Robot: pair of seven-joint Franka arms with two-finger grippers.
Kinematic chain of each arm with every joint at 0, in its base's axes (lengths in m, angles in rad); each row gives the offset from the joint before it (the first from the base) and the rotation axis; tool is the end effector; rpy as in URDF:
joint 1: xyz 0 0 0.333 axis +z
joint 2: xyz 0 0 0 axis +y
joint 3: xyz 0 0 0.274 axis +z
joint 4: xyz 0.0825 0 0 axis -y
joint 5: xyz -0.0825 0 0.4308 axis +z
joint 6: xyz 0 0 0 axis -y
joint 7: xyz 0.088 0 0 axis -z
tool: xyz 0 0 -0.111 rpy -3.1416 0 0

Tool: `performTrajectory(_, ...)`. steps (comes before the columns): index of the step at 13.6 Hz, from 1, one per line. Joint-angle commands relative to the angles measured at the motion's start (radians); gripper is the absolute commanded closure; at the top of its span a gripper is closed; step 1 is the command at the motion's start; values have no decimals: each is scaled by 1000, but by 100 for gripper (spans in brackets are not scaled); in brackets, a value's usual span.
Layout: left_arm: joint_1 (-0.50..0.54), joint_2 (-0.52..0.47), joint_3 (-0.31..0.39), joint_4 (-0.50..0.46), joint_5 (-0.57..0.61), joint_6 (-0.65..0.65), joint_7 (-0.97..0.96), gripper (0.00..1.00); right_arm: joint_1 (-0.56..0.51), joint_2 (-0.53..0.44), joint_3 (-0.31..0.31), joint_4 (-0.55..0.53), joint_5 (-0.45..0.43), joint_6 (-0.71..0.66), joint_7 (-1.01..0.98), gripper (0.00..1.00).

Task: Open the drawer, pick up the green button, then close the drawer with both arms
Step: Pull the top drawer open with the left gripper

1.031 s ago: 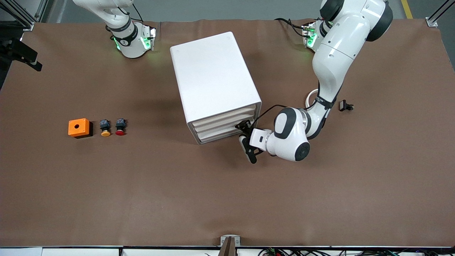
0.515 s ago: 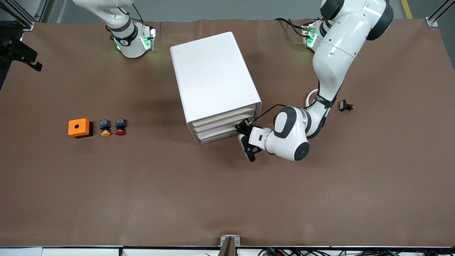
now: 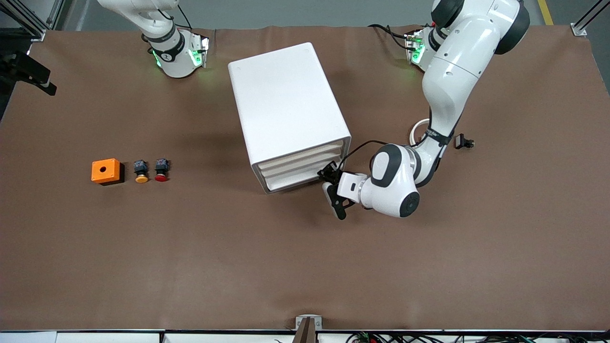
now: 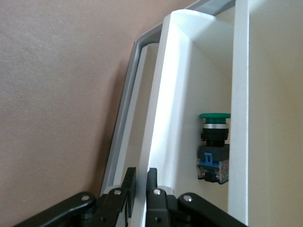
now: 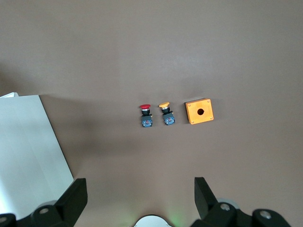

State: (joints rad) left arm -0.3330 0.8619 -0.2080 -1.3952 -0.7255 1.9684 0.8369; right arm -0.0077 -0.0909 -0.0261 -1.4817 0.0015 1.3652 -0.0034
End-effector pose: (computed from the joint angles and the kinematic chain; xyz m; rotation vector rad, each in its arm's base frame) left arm 0.6012 -0.3911 0.1387 2.0718 -1.0411 -0.1827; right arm 0.5512 -0.0192 0.6584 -3.1367 0.0470 0.0401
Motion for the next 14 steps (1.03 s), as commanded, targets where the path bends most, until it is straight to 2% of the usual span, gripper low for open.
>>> performTrajectory(1, 31, -9, 6, -7, 1, 18, 8, 100, -6, -30, 0, -31, 5, 12, 5, 0)
performTrajectory(7, 69, 0, 9, 45, 1, 29, 16, 100, -8, -30, 0, -31, 6, 12, 5, 0)
performTrajectory(14, 97, 5, 22, 50, 3, 144, 18, 100, -8, -30, 0, -31, 6, 12, 5, 0)
